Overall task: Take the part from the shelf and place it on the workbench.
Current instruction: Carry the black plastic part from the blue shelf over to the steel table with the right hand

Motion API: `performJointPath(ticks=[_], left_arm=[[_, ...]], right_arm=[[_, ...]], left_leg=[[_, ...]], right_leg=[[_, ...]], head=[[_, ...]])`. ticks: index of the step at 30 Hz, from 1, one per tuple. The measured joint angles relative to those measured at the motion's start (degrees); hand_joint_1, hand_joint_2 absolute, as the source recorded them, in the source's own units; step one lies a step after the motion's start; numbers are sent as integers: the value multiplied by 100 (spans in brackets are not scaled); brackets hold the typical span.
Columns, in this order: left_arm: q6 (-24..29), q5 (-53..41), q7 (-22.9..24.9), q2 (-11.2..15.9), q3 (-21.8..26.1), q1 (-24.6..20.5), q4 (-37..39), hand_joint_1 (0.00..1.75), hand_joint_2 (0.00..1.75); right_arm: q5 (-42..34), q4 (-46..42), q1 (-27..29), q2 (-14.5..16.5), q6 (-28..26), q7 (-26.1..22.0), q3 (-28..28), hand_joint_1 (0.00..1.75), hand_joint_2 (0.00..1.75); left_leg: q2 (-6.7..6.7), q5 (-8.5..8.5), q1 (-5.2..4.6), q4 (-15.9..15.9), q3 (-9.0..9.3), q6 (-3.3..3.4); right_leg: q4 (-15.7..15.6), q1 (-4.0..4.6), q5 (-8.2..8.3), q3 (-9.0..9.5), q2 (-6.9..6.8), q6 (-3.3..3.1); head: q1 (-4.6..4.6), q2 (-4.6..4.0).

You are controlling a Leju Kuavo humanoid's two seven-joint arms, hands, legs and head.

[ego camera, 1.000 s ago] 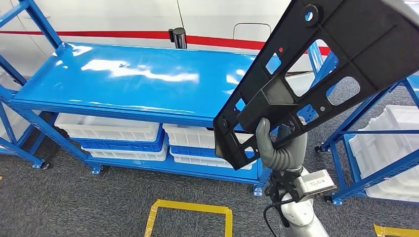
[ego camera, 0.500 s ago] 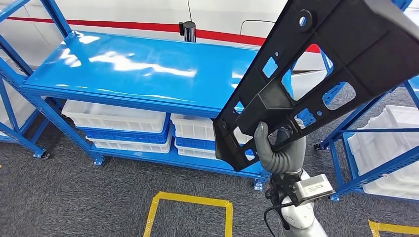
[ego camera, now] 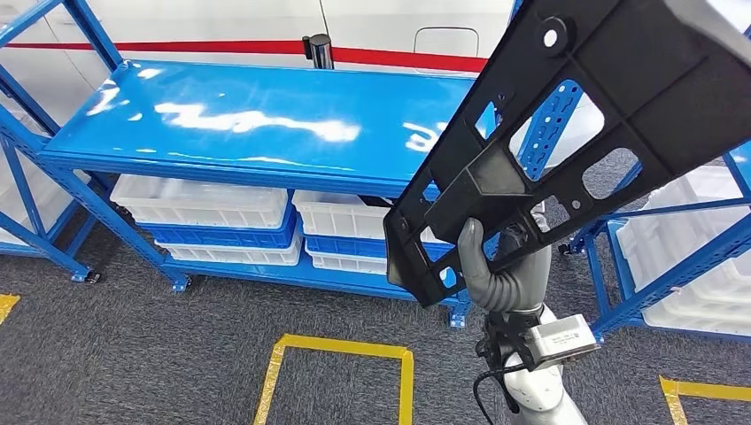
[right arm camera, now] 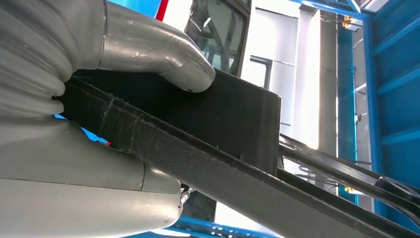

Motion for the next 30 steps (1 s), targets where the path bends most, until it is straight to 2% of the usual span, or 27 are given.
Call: performJointPath(ticks=[1,2,3,5,6,7,10,11,13,15,16,17,18,19,20,21,22,23,24,26,27,28,30], left_arm=[[0,-2,1,0,0,0,0,0,175],[0,-3,1,0,0,1,0,0,175],[0,-4,2,0,0,0,0,0,175],[0,-4,2,10,0,-7,0,0,175],[0,-5,2,15,-1,-11,0,0,175],[0,-5,2,20,-1,-14,0,0,175],[-1,-4,0,11,-1,-13,0,0,175],[-1,-1,-2,7,0,-15,0,0,175],[-1,3,-6,0,1,-21,0,0,175],[0,4,-11,3,2,-25,0,0,175],[0,4,-13,1,2,-24,0,0,175],[0,4,-13,-1,1,-24,0,0,175],[0,4,-14,-4,1,-24,0,0,175],[-1,4,-14,-10,1,-24,0,0,175],[-1,4,-15,-15,1,-24,-1,0,175],[-1,4,-16,-19,1,-24,-2,0,175],[-1,4,-16,-21,0,-22,-3,0,175],[-1,4,-19,-20,0,-21,-4,0,175],[-2,4,-21,-20,0,-19,-4,0,175],[-2,3,-25,-19,0,-11,-2,0,175],[-1,2,-26,-19,0,-6,-1,0,175],[-1,2,-27,-19,0,-2,1,0,175],[-2,-1,-32,-22,0,0,1,0,175]], right_arm=[[3,0,7,1,-8,0,0,175,175],[7,0,14,1,-15,0,0,175,175],[12,0,17,1,-20,-1,0,175,175],[23,-2,16,1,-25,-1,0,175,175],[28,-3,12,1,-27,-2,-1,175,175],[32,-5,9,2,-28,-2,-2,175,175],[49,-10,7,4,-28,-3,-7,175,175],[55,-14,6,4,-29,-4,-11,175,175],[64,-19,0,1,-30,-6,-27,175,175],[75,-20,9,-1,-31,-8,-38,175,175],[83,-20,19,-3,-31,-8,-39,175,175],[91,-20,27,-4,-31,-8,-39,175,175],[97,-20,30,-5,-30,-8,-39,175,175],[101,-20,30,-6,-30,-8,-39,175,175],[105,-20,28,-5,-29,-8,-39,175,175],[110,-20,23,-5,-28,-8,-38,175,175],[115,-20,24,-4,-27,-8,-37,175,175],[121,-20,25,-4,-27,-9,-37,175,175],[128,-20,29,-4,-26,-9,-36,175,175],[148,-20,35,-4,-26,-11,-36,175,175],[157,-20,36,-2,-25,-11,-34,175,175],[165,-20,36,1,-25,-12,-33,175,175],[173,-20,37,4,-21,-13,-33,175,175]], left_leg=[[0,-80,-1,193,-10,8],[-1,-54,-4,157,96,29],[-3,48,-9,-77,295,60],[-12,280,-36,-931,883,164],[-13,348,-58,-1250,1079,205],[-14,383,-84,-1464,1200,241],[2,482,-115,-1542,1159,319],[12,536,-101,-1571,1130,354],[34,646,-64,-1617,1038,410],[40,745,-62,-1617,896,435],[44,794,-61,-1616,825,430],[49,848,-59,-1614,752,421],[52,897,-57,-1613,689,408],[52,945,-52,-1612,633,389],[50,992,-51,-1608,588,365],[46,1035,-59,-1602,548,335],[43,1082,-68,-1603,524,302],[41,1123,-79,-1600,512,269],[40,1164,-85,-1602,502,237],[33,1185,-68,-1585,475,175],[27,1078,-55,-1512,437,145],[19,866,-46,-1336,373,117],[11,277,-36,-676,187,72]], right_leg=[[5,17,26,-39,0,-6],[10,34,47,-70,1,-3],[14,49,64,-91,3,-1],[19,69,92,-108,8,15],[25,80,108,-118,7,31],[30,83,127,-131,4,55],[45,75,180,-190,-3,165],[102,75,125,-239,0,189],[495,61,-180,-429,7,183],[1275,25,-615,-706,8,179],[1601,8,-751,-795,8,206],[1774,-11,-800,-800,8,260],[1690,-29,-736,-681,7,331],[1380,-46,-606,-445,6,404],[939,-61,-477,-139,4,463],[455,-63,-412,185,5,477],[99,-57,-379,415,15,452],[-110,-49,-385,530,29,406],[-188,-35,-394,553,43,351],[-158,-53,-337,455,47,246],[-152,-65,-299,418,38,185],[-153,-78,-252,381,29,125],[-147,-72,-158,303,18,56]], head=[[1,0],[1,0],[1,0],[4,0],[9,0],[5,0],[-9,0],[-5,0],[17,0],[40,0],[39,0],[40,0],[40,0],[40,0],[42,0],[43,0],[37,0],[34,0],[27,0],[18,0],[14,0],[10,0],[7,0]])
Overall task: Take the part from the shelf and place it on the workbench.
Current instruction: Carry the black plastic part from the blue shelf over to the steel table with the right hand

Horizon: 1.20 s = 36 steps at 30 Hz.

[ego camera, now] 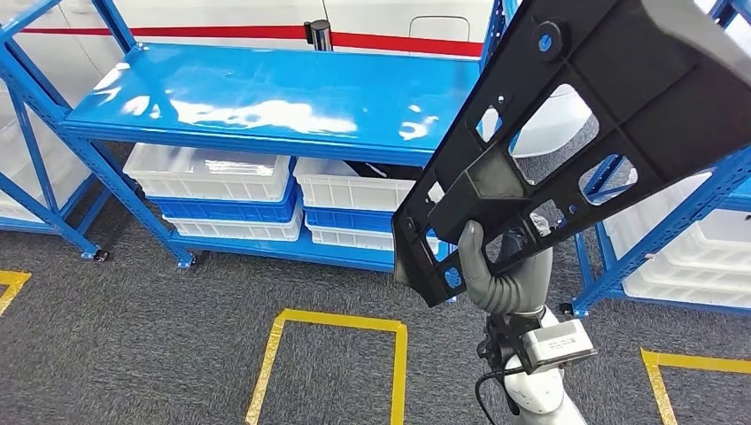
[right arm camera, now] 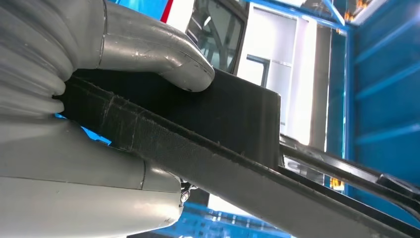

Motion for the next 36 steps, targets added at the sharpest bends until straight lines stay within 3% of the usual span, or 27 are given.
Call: performJointPath(ticks=[1,2,3,4,5,7,8,10,12,13,15,17,18,19,21,23,24,25,28,29,32,36], left_arm=[[-1,-3,-3,-2,0,0,-1,0,175],[-1,-8,-7,-3,0,0,-1,0,175],[-1,-14,-10,-3,0,0,-1,0,175],[-1,-19,-14,-3,0,-1,-1,0,175],[-1,-23,-17,-2,0,-2,-1,0,175],[-1,-29,-24,-1,0,-9,-1,0,175],[-1,-31,-28,-1,0,-11,-1,0,175],[-1,-32,-37,-2,0,-11,-1,0,175],[-2,-32,-61,-11,0,-13,-1,0,175],[-1,-35,-79,-14,0,-16,-2,0,175],[2,-46,-114,-15,1,-20,-4,0,175],[4,-54,-132,-14,2,-21,-4,0,175],[4,-56,-135,-14,2,-20,-3,0,175],[4,-56,-138,-15,2,-20,-3,0,175],[4,-57,-140,-19,2,-20,-3,0,175],[4,-58,-142,-21,2,-20,-4,0,175],[4,-58,-143,-22,2,-19,-4,0,175],[4,-58,-144,-22,2,-20,-4,0,175],[5,-58,-145,-22,2,-18,-5,0,175],[7,-58,-145,-22,1,-17,-5,0,175],[9,-58,-145,-22,0,-17,-4,0,175],[3,-58,-145,-21,1,-17,-3,0,175]], right_arm=[[2,0,1,1,11,-5,0,175,175],[2,0,1,1,27,-13,0,175,175],[1,0,2,1,44,-22,0,175,175],[-1,0,2,1,60,-31,0,175,175],[-2,0,2,1,70,-37,0,175,175],[1,-2,-1,1,78,-44,0,175,175],[6,-3,-2,1,80,-49,1,175,175],[19,-7,-3,1,80,-59,4,175,175],[29,-18,1,-2,91,-75,11,175,175],[32,-28,1,-5,103,-88,18,175,175],[44,-47,3,-14,129,-118,40,175,175],[67,-52,16,-27,153,-138,66,175,175],[79,-52,24,-34,163,-144,75,175,175],[89,-52,31,-41,169,-149,82,175,175],[109,-55,35,-48,174,-156,95,175,175],[122,-65,35,-50,175,-160,108,175,175],[124,-71,35,-51,175,-161,112,175,175],[125,-75,37,-52,176,-162,115,175,175],[125,-83,41,-55,177,-164,116,175,175],[126,-83,41,-55,178,-165,116,175,175],[136,-83,42,-57,178,-165,116,175,175],[168,-83,42,-62,178,-165,116,175,175]], left_leg=[[-2,-212,2,386,-86,-17],[-2,-301,4,659,-114,-25],[-2,-280,6,753,-55,-25],[-2,-171,8,608,122,-16],[-4,-35,10,266,392,0],[-25,83,4,-476,903,45],[-37,87,-5,-686,1021,69],[-47,91,-36,-783,1019,123],[-28,150,-26,-825,970,220],[-18,191,-15,-848,937,279],[-4,277,-9,-866,836,351],[4,357,-14,-862,719,366],[6,394,-16,-860,666,363],[7,429,-16,-858,623,356],[5,488,-17,-854,565,329],[4,541,-38,-849,535,278],[5,565,-48,-847,528,248],[7,565,-61,-842,518,237],[7,563,-65,-848,505,359],[6,596,-57,-861,505,371],[4,684,-36,-902,507,259],[3,713,-25,-916,495,217]], right_leg=[[9,8,46,-48,-1,-5],[24,16,86,-103,-2,-2],[45,20,115,-161,-2,6],[76,22,134,-214,-1,16],[114,21,142,-255,-1,23],[183,36,157,-327,-1,51],[205,46,175,-354,-2,79],[212,53,224,-397,-2,155],[266,46,195,-467,-2,206],[389,43,94,-542,-1,204],[988,35,-285,-812,0,163],[1697,29,-593,-1068,0,164],[1835,29,-611,-1084,-1,202],[1751,28,-539,-986,-1,252],[987,33,-291,-475,-8,324],[242,62,-149,2,-17,294],[71,76,-134,86,-19,261],[32,80,-125,83,-16,235],[14,78,-109,25,-8,197],[17,90,-101,18,-7,184],[26,112,-70,-8,-10,140],[38,126,-58,-25,-12,124]], head=[[-1,0],[0,0],[-1,0],[-2,0],[-2,0],[2,0],[4,0],[8,0],[9,0],[18,0],[39,0],[49,0],[49,0],[50,0],[51,0],[47,0],[45,0],[41,0],[27,0],[22,0],[19,0],[20,0]])
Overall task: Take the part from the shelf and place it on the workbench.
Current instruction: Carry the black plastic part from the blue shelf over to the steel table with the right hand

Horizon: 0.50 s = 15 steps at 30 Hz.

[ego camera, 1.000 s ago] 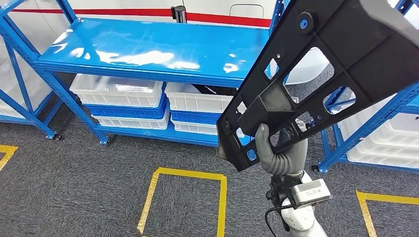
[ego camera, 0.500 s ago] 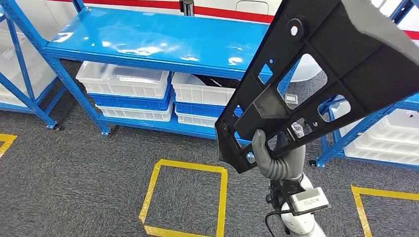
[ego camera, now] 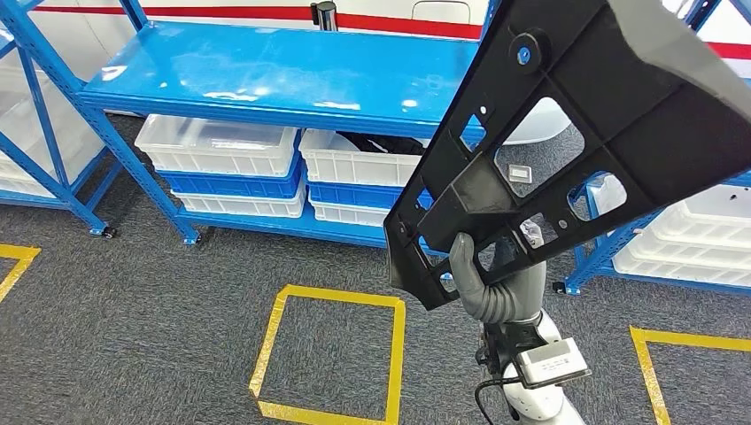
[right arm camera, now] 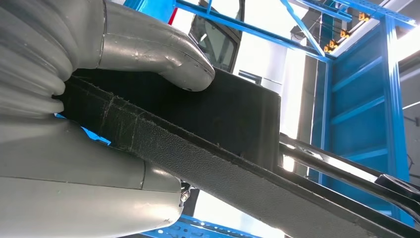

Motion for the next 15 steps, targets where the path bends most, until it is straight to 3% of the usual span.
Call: performJointPath(ticks=[15], left_arm=[[-3,-48,11,25,1,-1,-2,0,175]], right_arm=[[53,0,-2,-1,-6,9,2,175,175]], left_leg=[[-1,3,-21,0,-41,-18]], right_leg=[[4,-28,6,-42,-1,9]], head=[[2,0]])
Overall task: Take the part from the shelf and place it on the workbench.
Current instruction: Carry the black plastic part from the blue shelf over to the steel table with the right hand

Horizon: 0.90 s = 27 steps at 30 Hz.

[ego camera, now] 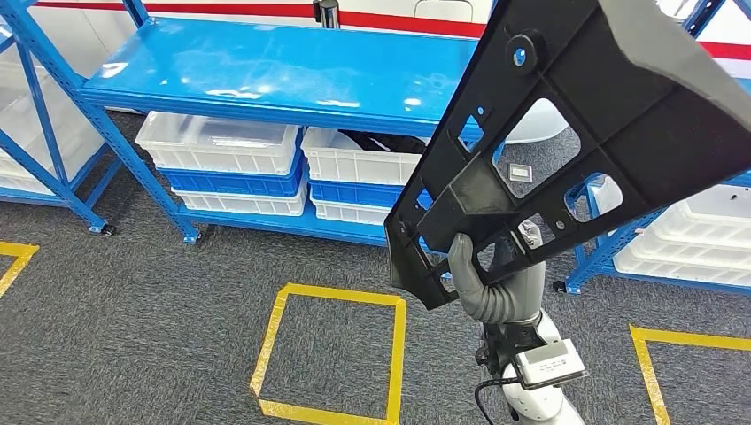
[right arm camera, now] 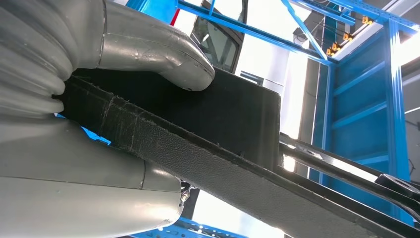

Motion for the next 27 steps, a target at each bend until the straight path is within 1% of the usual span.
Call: performJointPath(ticks=[4,6,7,8,9,10,11,12,13,14,15,16,17,18,19,20,21,22,23,24,25,26,27], left_arm=[[1,-3,6,5,-1,0,0,0,175],[1,-3,9,18,-1,-1,1,0,175],[1,-3,12,24,-1,-1,0,0,175],[1,-4,16,26,-1,-2,0,0,175],[1,-6,21,22,0,-4,0,0,175],[1,-8,25,19,1,-7,-1,0,175],[1,-10,28,15,1,-10,-1,0,175],[1,-11,29,14,1,-12,-1,0,175],[1,-11,31,13,1,-13,-1,0,175],[1,-11,34,11,1,-13,0,0,175],[1,-10,38,9,1,-13,0,0,175],[1,-10,42,4,1,-13,0,0,175],[1,-11,45,-1,1,-13,0,0,175],[2,-10,46,4,1,-14,-1,0,175],[2,-10,47,9,1,-16,-1,0,175],[3,-10,48,15,1,-14,-1,0,175],[3,-10,49,21,0,-9,-1,0,175],[2,-11,51,17,-1,-2,-1,0,175],[2,-11,51,13,-1,8,0,0,175],[1,-11,52,10,-1,14,1,0,175],[1,-11,52,7,-1,17,1,0,175],[1,-11,52,4,-1,18,2,0,175],[1,-11,52,4,-1,17,2,0,175]], right_arm=[[-1,0,0,0,-1,3,0,175,175],[-1,0,-3,2,-1,5,3,175,175],[-1,-1,-6,3,-1,7,7,175,175],[1,-2,-8,4,-1,8,10,175,175],[5,-3,-11,3,-1,9,14,175,175],[9,-4,-18,2,-1,8,19,175,175],[13,-4,-23,-2,-2,8,24,175,175],[15,-4,-28,-6,-3,8,29,175,175],[15,-1,-32,-13,-5,8,36,175,175],[15,2,-30,-20,-6,9,43,175,175],[16,5,-28,-27,-8,9,48,175,175],[17,8,-27,-33,-10,10,51,175,175],[21,9,-29,-36,-13,11,53,175,175],[30,10,-34,-37,-16,13,55,175,175],[42,11,-34,-38,-19,16,59,175,175],[56,14,-33,-40,-24,20,63,175,175],[67,16,-31,-43,-30,25,67,175,175],[76,18,-26,-45,-35,29,70,175,175],[81,19,-28,-47,-39,32,70,175,175],[84,20,-31,-45,-40,33,70,175,175],[88,20,-34,-44,-40,34,71,175,175],[91,20,-35,-43,-40,34,72,175,175],[93,20,-33,-42,-40,35,72,175,175]], left_leg=[[0,1,-11,1,-1,1],[-8,-6,-27,21,-15,37],[-13,1,-36,7,-16,69],[-13,28,-21,-37,-2,99],[-9,66,1,-105,21,123],[-3,103,28,-168,40,142],[2,132,57,-211,45,148],[1,147,65,-224,30,149],[-2,159,74,-223,5,137],[-7,174,87,-222,-20,114],[-14,192,106,-219,-43,85],[-24,210,134,-210,-64,50],[-39,224,168,-188,-90,6],[-52,230,191,-148,-126,-48],[-69,225,201,-94,-166,-107],[-82,223,202,-54,-199,-163],[-92,230,197,-36,-218,-214],[-100,248,202,-38,-223,-256],[-100,266,219,-51,-224,-288],[-86,227,235,-8,-242,-310],[-65,107,245,141,-301,-320],[-43,-87,248,415,-407,-321],[-26,-329,243,804,-555,-317]], right_leg=[[-1,-8,4,0,0,6],[-19,-38,23,25,-3,41],[-35,-44,37,39,-4,65],[-26,-50,33,37,-5,84],[34,-40,-9,1,-4,87],[191,-35,-105,-82,-2,82],[485,-45,-258,-231,0,70],[869,-61,-437,-421,2,66],[1267,-85,-597,-618,2,76],[1554,-117,-689,-762,2,114],[1620,-151,-682,-794,1,183],[1442,-188,-584,-704,1,275],[1066,-230,-428,-507,3,381],[657,-267,-287,-302,12,468],[337,-289,-175,-154,32,491],[164,-294,-114,-75,46,461],[138,-277,-96,-78,57,385],[165,-256,-75,-93,58,291],[190,-247,-59,-96,43,217],[199,-242,-35,-96,28,160],[200,-242,-11,-94,12,117],[199,-236,9,-98,-7,86],[201,-217,21,-106,-25,66]], head=[[0,0],[-2,0],[-3,0],[-4,0],[-5,0],[1,0],[4,0],[7,0],[10,0],[8,0],[7,0],[7,0],[8,0],[19,0],[40,0],[51,0],[60,0],[62,0],[48,0],[44,0],[39,0],[31,0],[27,0]])
